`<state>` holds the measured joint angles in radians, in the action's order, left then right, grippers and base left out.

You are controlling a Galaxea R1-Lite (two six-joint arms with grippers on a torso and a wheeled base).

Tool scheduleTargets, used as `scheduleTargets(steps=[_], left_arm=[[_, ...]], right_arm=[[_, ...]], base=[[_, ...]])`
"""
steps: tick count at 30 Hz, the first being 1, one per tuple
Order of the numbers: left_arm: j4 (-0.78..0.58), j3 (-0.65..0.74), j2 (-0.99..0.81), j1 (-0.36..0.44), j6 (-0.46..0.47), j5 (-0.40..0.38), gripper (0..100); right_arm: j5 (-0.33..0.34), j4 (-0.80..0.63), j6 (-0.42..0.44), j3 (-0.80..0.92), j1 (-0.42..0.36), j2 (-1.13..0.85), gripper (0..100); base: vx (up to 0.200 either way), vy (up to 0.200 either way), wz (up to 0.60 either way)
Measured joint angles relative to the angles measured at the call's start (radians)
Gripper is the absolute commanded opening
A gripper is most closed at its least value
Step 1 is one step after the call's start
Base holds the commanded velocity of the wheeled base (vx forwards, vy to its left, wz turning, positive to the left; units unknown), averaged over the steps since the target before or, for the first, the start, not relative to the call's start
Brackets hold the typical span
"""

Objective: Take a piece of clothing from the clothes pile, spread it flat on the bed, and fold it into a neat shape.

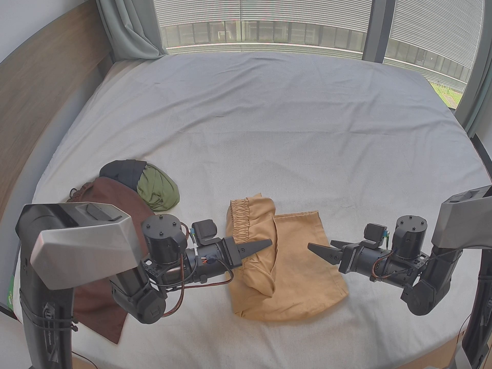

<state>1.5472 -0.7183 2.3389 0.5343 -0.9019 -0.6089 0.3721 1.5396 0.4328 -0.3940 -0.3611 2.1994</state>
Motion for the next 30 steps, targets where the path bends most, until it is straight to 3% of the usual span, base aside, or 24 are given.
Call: scheduleTargets(steps=[6, 12, 23, 24, 30], left_arm=[[0.000, -0.043, 0.045, 0.019, -0.004, 0.001, 0], [0.000, -0.087, 0.077, 0.041, -0.066, 0.042, 0], [-0.001, -0.116, 0.115, 0.058, -0.070, 0.050, 0], [-0.001, -0.118, 0.119, 0.060, -0.069, 0.050, 100], [0.000, -0.126, 0.133, 0.061, -0.068, 0.050, 100]], right_arm=[[0.000, 0.000, 0.000, -0.007, 0.004, -0.002, 100], [0.000, 0.000, 0.000, -0.015, 0.011, -0.006, 100], [0.000, 0.000, 0.000, -0.021, 0.019, -0.009, 100], [0.001, 0.000, 0.000, -0.021, 0.020, -0.009, 100], [0.002, 0.000, 0.000, -0.024, 0.021, -0.009, 100]], base=[[0.000, 0.000, 0.00], [0.000, 0.000, 0.00], [0.000, 0.000, 0.00], [0.000, 0.000, 0.00], [0.000, 0.000, 0.00]])
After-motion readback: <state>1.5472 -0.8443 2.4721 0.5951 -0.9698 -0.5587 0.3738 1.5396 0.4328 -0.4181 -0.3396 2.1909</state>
